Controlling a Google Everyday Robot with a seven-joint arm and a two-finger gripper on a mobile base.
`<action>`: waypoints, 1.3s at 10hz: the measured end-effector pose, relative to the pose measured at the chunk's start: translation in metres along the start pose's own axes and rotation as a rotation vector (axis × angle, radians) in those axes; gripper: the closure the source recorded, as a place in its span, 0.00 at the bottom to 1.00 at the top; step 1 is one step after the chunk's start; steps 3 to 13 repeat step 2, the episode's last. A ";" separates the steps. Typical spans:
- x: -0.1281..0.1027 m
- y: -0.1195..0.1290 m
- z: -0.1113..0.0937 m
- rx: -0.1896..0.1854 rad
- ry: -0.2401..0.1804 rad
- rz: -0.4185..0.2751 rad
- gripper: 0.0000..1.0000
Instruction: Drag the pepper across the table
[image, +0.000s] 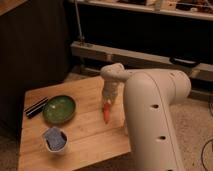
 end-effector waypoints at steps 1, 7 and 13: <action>0.000 0.008 0.001 -0.009 0.002 0.012 0.98; 0.000 0.011 0.001 -0.012 0.003 0.015 0.98; 0.000 0.011 0.001 -0.012 0.003 0.015 0.98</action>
